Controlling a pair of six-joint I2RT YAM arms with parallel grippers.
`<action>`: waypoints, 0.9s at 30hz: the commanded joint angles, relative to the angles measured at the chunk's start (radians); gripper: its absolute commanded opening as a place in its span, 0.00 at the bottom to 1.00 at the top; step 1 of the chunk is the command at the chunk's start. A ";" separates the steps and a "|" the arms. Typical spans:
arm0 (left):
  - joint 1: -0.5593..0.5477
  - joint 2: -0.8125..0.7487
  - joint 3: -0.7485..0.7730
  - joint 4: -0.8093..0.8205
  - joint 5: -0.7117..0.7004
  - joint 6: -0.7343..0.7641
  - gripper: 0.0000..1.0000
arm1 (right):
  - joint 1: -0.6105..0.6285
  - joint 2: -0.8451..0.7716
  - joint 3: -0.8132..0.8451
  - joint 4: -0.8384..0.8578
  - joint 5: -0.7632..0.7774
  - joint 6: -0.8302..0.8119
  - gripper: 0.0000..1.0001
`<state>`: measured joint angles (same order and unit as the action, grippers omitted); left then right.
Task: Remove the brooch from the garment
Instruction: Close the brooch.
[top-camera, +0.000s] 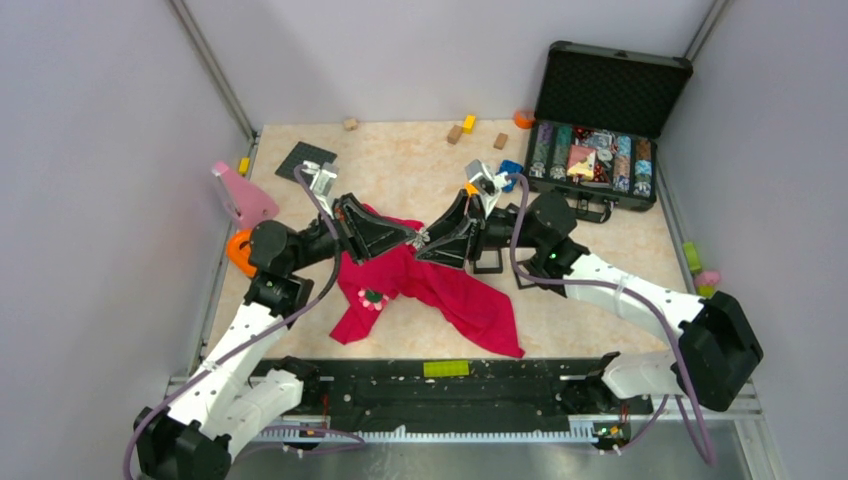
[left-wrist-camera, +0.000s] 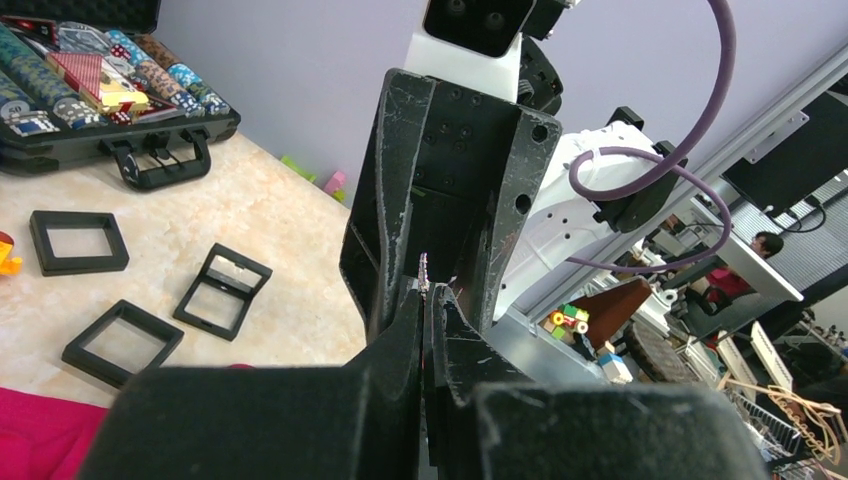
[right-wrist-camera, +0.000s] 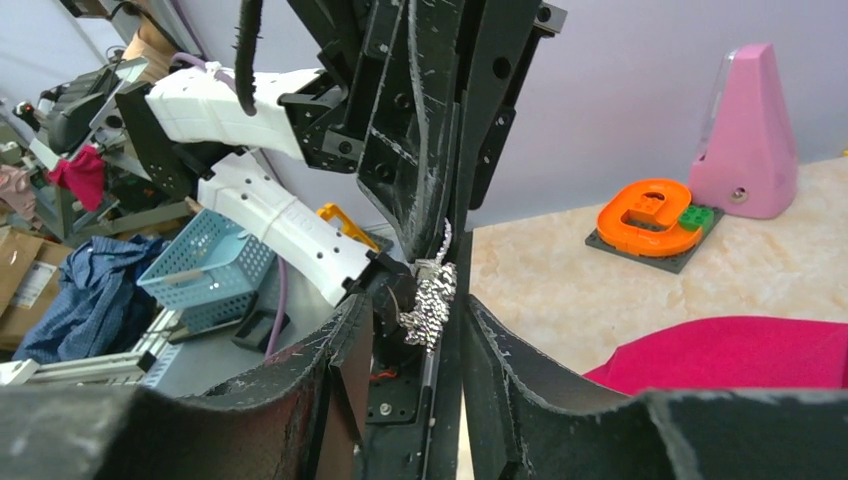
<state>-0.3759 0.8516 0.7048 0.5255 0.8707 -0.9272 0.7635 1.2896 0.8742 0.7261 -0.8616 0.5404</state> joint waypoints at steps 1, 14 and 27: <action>-0.002 -0.001 0.030 0.064 0.031 -0.009 0.00 | -0.002 0.005 0.008 0.133 -0.025 0.064 0.38; -0.003 -0.006 0.007 0.157 0.036 -0.064 0.00 | -0.038 -0.034 -0.065 0.267 -0.070 0.138 0.40; -0.003 0.007 -0.012 0.207 0.058 -0.079 0.00 | -0.041 0.003 -0.063 0.420 -0.035 0.282 0.32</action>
<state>-0.3759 0.8665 0.7010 0.6739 0.9157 -1.0080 0.7341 1.2949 0.8104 1.0290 -0.9066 0.7650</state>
